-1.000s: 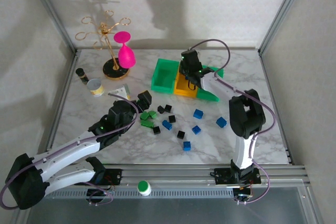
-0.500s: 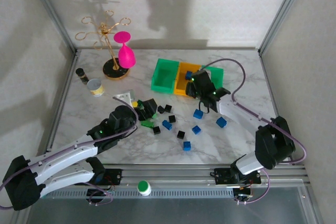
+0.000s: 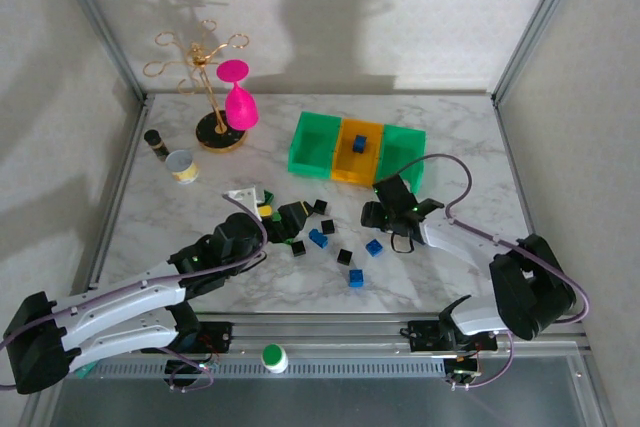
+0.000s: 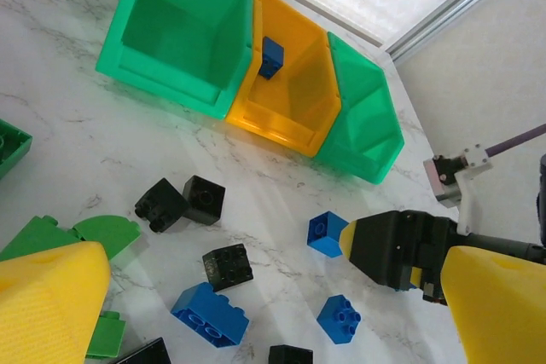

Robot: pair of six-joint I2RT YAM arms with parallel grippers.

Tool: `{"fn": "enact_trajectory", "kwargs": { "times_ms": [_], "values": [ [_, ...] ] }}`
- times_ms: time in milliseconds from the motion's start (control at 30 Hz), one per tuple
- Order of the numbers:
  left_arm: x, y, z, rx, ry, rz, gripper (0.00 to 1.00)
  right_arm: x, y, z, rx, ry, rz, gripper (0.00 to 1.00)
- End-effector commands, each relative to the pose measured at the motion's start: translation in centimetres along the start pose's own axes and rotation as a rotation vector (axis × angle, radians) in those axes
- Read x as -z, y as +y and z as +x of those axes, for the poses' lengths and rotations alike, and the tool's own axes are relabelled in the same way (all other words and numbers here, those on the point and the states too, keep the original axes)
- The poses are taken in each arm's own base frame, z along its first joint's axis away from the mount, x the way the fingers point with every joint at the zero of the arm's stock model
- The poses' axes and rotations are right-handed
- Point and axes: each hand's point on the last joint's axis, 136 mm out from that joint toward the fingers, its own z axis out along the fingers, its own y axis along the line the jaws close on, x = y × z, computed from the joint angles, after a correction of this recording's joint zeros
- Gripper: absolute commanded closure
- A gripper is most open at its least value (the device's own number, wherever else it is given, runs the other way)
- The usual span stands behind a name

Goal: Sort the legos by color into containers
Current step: Rotate the lego at the center of the table, then pick up the lego from the center of the table.

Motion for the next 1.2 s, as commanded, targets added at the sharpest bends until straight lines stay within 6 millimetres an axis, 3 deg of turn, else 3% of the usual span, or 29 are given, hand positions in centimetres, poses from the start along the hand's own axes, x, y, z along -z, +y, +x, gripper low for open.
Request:
{"fn": "enact_trajectory", "kwargs": {
  "times_ms": [0, 200, 367, 433, 533, 767, 1167],
  "values": [
    [0.1, 0.3, -0.1, 0.002, -0.016, -0.027, 0.00, -0.6, 1.5, -0.3, -0.014, -0.010, -0.056, 0.28],
    [0.3, 0.8, -0.5, -0.001, -0.032, -0.056, 0.00, -1.5, 3.3, -0.4, 0.033, -0.010, -0.057, 0.25],
    [0.6, 0.5, -1.0, -0.001, -0.037, -0.051, 0.00, -1.3, 7.3, 0.3, 0.072, 0.002, -0.112, 0.24],
    [0.7, 0.5, -1.2, -0.003, -0.043, -0.058, 0.00, -1.0, 8.0, 0.3, 0.072, 0.006, -0.116, 0.25],
    [0.8, 0.6, -1.3, -0.002, -0.046, -0.062, 0.00, -0.5, 7.1, 0.0, 0.076, -0.009, -0.074, 0.27],
    [0.5, 0.3, -1.1, 0.001, -0.036, -0.053, 0.00, -0.2, 3.0, -0.7, 0.125, -0.026, 0.158, 0.26],
    [0.2, 0.4, -0.7, -0.013, -0.012, -0.069, 0.00, -2.6, 3.2, -1.5, 0.150, -0.025, 0.182, 0.34]
  ]
}}
